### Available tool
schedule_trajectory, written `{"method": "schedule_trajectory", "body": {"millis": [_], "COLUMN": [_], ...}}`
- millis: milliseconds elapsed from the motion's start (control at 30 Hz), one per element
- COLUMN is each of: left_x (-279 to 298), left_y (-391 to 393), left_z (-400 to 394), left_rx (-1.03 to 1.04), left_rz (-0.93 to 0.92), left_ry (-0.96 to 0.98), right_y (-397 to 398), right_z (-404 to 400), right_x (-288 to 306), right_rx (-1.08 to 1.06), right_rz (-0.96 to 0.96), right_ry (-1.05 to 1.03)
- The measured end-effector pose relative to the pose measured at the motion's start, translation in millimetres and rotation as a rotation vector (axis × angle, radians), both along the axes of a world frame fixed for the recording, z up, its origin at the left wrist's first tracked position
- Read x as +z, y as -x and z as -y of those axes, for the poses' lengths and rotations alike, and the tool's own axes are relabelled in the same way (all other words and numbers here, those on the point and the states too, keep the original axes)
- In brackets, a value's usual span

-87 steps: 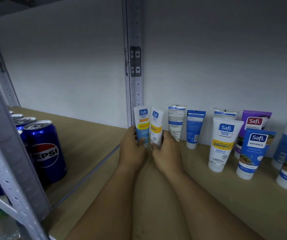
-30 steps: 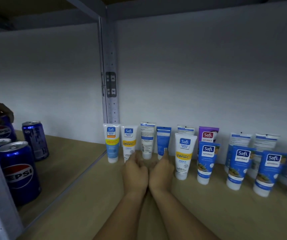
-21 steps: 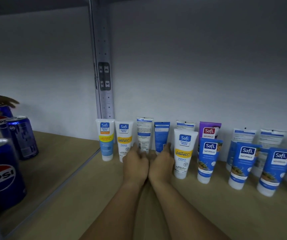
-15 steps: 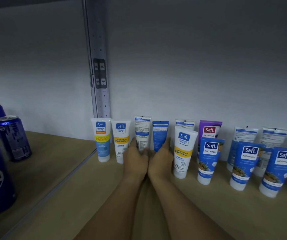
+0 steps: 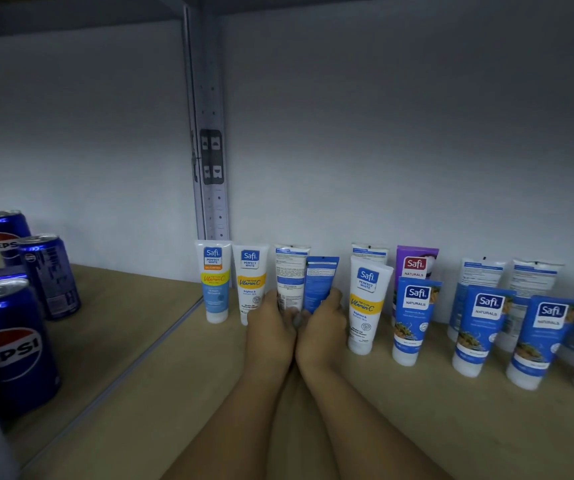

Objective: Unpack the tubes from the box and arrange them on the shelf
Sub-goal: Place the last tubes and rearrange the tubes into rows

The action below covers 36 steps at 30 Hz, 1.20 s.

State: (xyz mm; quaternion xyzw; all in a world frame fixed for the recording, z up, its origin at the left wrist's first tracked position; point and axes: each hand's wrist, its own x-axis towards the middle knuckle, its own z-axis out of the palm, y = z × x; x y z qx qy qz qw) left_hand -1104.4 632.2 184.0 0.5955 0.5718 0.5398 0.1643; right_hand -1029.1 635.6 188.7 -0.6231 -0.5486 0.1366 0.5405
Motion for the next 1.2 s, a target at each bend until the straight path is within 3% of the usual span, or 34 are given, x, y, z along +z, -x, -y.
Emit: {"method": "schedule_trajectory", "body": {"millis": [300, 567, 933, 1200], "left_x": [-5.5, 0.8, 1.2, 6.3], "left_y": [14.5, 12.4, 14.1, 11.8], "left_z": [37.1, 42.7, 44.2, 49.0], "left_rx": [0.027, 0.073, 0.109, 0.075], "left_rz": [-0.024, 0.029, -0.039, 0.075], "left_ry": [-0.024, -0.024, -0.045, -0.046], "right_y": [-11.0, -19.7, -23.6, -24.8], "right_z": [29.9, 39.2, 39.2, 43.6], "right_x": [-9.2, -5.4, -4.2, -2.2], "right_rx": [0.024, 0.119, 0.104, 0.065], "right_rz": [0.050, -0.036, 0.060, 0.045], "right_ry": [-0.005, -0.003, 0.076, -0.005]}}
